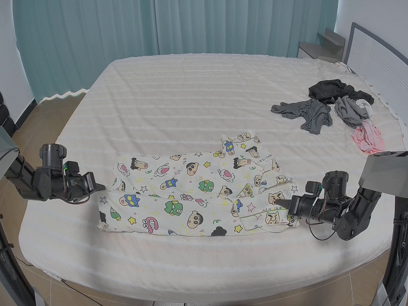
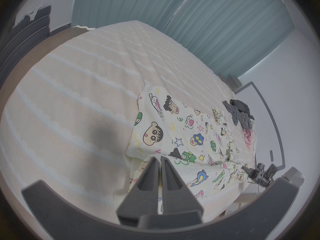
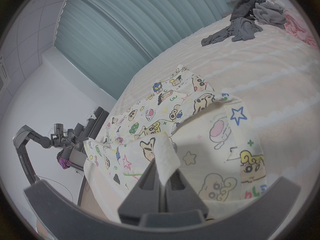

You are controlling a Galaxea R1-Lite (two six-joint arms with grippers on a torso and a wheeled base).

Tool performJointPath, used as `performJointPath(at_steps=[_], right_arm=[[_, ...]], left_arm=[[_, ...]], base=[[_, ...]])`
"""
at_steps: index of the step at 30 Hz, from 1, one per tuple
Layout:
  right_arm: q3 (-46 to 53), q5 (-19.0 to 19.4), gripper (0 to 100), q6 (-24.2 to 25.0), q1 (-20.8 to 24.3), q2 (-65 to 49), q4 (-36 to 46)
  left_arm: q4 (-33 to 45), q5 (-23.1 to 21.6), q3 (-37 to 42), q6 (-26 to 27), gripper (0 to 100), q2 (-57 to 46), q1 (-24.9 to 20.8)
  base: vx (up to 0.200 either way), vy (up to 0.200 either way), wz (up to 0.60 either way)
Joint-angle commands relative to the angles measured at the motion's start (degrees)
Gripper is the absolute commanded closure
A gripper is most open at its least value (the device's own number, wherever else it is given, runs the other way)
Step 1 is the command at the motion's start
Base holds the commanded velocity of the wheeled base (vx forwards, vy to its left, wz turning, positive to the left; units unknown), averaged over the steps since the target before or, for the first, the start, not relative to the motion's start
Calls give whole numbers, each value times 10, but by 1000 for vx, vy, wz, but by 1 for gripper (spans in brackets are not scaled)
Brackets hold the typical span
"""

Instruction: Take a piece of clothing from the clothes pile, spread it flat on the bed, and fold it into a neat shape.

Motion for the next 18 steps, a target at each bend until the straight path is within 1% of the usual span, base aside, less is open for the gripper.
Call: performJointPath(at_steps=[1,4,12,13,14,18], right_arm=[[-20,0,100,0,0,20,0],[-28,0,100,1,-1,22,1],[-28,0,100,0,-3,24,9],[-28,0,0,0,-3,24,10],[-28,0,0,0,-4,24,10],[-27,-2,0,0,-5,22,10]], left_arm=[[0,2,-28,-20,100,42,0],[-1,2,-43,-35,100,58,-2],[-2,1,-46,-39,100,83,-9],[-4,1,-47,-42,100,83,-9],[-10,2,-46,-48,0,84,-9],[-38,6,-46,-73,0,86,-11]], base=[[0,0,0],[0,0,0],[0,0,0],[0,0,0],[0,0,0],[0,0,0]])
